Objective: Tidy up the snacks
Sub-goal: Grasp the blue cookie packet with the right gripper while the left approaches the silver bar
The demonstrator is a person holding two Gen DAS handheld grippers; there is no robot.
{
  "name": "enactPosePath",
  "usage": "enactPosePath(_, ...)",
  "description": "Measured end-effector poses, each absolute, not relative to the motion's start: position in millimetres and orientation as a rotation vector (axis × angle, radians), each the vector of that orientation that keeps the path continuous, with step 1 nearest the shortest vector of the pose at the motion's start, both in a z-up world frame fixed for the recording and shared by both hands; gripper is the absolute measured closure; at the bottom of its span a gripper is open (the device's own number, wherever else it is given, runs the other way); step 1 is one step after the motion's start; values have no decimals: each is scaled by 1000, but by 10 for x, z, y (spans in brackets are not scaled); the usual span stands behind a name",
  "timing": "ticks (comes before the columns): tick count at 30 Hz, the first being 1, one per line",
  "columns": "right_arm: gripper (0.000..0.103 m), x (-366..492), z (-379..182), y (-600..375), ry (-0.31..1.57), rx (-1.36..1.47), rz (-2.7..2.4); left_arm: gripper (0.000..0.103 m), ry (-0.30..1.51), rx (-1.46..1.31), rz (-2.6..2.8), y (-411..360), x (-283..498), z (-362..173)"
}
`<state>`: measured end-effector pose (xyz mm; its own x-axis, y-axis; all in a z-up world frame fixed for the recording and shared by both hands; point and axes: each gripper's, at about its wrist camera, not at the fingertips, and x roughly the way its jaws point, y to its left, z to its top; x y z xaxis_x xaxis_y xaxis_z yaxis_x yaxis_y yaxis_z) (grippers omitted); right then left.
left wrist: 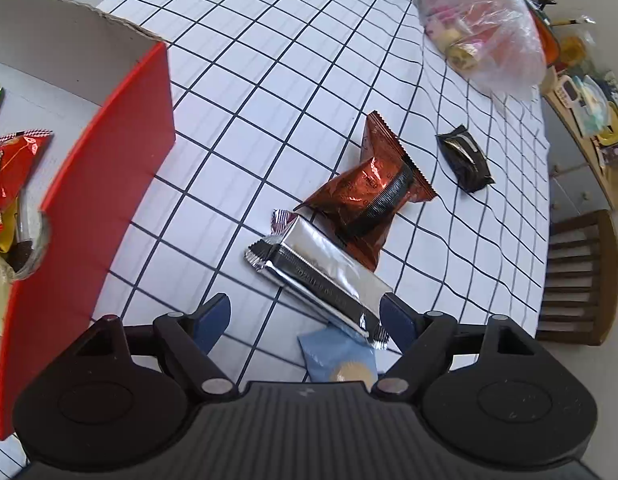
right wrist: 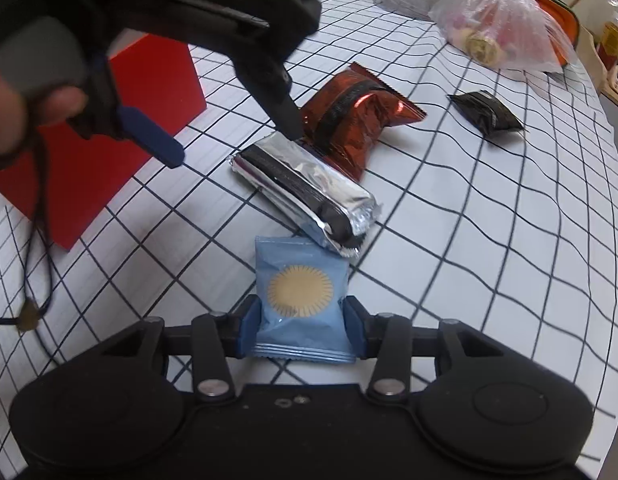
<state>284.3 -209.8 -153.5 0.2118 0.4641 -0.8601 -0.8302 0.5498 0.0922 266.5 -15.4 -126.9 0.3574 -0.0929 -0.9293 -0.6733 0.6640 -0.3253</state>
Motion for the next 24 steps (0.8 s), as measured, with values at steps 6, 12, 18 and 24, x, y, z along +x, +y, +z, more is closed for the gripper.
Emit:
enactPosePath(6,59,2792,-1369,-2427,987,-344,926,21,1188,-801,488,-208,2844,-1439)
enactPosePath(12,59,2727,-1293,-2718,989,-273,899,21,1197,-801,521,-295,3024,-1575)
enactPosePath(18,59,2684,-1286,-2898,994,-236,878,22,1199,-826,591,-351,3169,-1670)
enactPosePath(24,59,2662,-1265,-2985,987,-219,871,23,1210,-726,623,-493,3217,-1675)
